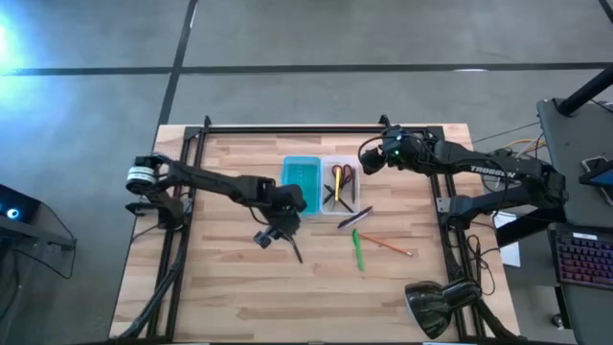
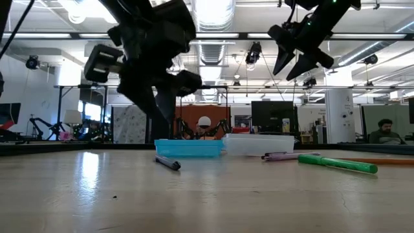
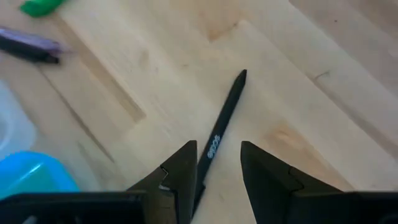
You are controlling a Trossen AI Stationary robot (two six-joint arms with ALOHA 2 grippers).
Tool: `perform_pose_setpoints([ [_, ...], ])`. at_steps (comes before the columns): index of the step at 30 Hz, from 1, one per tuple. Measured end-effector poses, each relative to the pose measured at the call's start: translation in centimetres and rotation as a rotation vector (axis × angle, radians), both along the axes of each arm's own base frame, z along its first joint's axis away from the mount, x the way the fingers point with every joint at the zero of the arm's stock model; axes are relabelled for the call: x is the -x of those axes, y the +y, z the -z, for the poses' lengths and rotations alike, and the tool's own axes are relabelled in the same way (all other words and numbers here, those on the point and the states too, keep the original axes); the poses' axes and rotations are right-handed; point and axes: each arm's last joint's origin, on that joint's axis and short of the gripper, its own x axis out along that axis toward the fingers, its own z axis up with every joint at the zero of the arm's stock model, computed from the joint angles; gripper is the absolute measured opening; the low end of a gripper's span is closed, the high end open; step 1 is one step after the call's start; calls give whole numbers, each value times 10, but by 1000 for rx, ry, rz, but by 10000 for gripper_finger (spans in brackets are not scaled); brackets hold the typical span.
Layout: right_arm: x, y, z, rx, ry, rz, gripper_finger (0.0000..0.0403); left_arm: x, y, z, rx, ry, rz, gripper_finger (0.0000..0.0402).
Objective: Pick & place school supplies into a supply box
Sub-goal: Put the black pen into the supply box
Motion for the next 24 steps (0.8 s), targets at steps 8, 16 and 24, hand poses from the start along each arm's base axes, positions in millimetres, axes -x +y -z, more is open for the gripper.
perform_pose_setpoints([
  [8,0,0,1,-3,7,0,224,-12,-2,28,-9,41,16,108],
  [16,2,1,3,-14,30,3,224,-17,-2,54,-103,109,6,106],
  [24,2,1,3,-16,32,5,224,-18,-1,57,-169,111,-24,29],
])
